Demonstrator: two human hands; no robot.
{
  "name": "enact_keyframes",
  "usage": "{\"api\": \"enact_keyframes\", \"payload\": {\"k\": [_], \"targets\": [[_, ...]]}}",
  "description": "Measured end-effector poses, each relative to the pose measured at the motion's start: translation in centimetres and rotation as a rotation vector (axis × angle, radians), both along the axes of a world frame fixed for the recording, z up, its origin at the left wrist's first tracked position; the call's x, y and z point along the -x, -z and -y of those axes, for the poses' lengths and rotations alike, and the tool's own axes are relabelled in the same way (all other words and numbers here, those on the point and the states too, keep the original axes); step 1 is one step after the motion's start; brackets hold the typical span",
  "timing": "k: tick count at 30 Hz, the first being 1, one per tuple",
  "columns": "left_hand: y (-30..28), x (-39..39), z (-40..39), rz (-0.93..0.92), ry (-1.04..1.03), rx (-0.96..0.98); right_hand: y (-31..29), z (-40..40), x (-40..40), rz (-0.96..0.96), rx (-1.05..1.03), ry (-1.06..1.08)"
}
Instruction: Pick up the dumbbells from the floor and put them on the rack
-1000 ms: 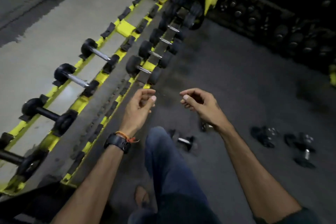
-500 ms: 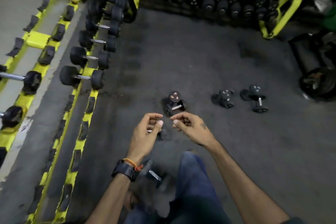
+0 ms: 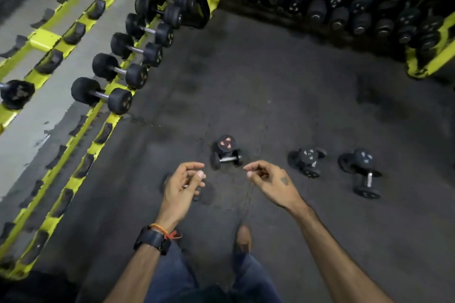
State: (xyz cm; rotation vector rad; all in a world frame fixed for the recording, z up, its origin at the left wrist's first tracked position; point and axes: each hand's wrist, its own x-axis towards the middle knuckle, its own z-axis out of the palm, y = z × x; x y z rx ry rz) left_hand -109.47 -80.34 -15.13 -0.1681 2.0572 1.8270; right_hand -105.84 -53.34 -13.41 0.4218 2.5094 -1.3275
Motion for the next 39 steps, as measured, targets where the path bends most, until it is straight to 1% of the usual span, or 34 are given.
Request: {"api": "enact_keyframes", "payload": {"k": [4, 7, 11, 14, 17, 20, 25, 28, 31, 33, 35, 37, 39], "targets": [[0.2, -0.4, -6.6, 0.026, 0.012, -0.008, -0.3, -5.3, 1.6, -0.001, 0.002, -0.049], [1.0, 0.1, -8.9, 0.057, 0.011, 0.003, 0.6, -6.6, 2.9, 0.024, -0.002, -0.083], [3.0, 1.7, -10.4, 0.1, -0.066, 0.033, 3.1, -7.3, 6.0, 0.138, -0.033, -0.2], [5.9, 3.8, -10.9, 0.131, -0.159, 0.022, 5.8, -7.4, 9.5, 0.214, -0.065, -0.289], [9.3, 6.4, -11.5, 0.141, -0.245, 0.004, 8.6, -7.8, 13.8, 0.25, -0.129, -0.394], [11.2, 8.7, -12.7, 0.145, -0.323, 0.004, 10.1, -8.1, 17.9, 0.268, -0.165, -0.489], [15.5, 12.7, -15.5, 0.19, -0.45, 0.005, 14.6, -8.8, 26.1, 0.313, -0.224, -0.669], [19.8, 14.7, -17.3, 0.211, -0.562, -0.001, 19.8, -9.4, 31.1, 0.322, -0.323, -0.818], [26.5, 16.4, -19.0, 0.254, -0.679, -0.002, 26.1, -9.7, 35.1, 0.329, -0.38, -0.936], [32.0, 17.1, -20.8, 0.314, -0.754, -0.028, 31.6, -9.8, 36.9, 0.332, -0.41, -1.007], [37.8, 17.8, -22.8, 0.383, -0.824, -0.063, 37.9, -9.8, 38.2, 0.329, -0.485, -1.035], [43.4, 18.8, -24.3, 0.445, -0.904, -0.135, 44.7, -9.6, 39.1, 0.3, -0.548, -1.074], [50.1, 19.8, -25.6, 0.546, -0.994, -0.231, 52.2, -9.4, 39.9, 0.26, -0.579, -1.137]]}}
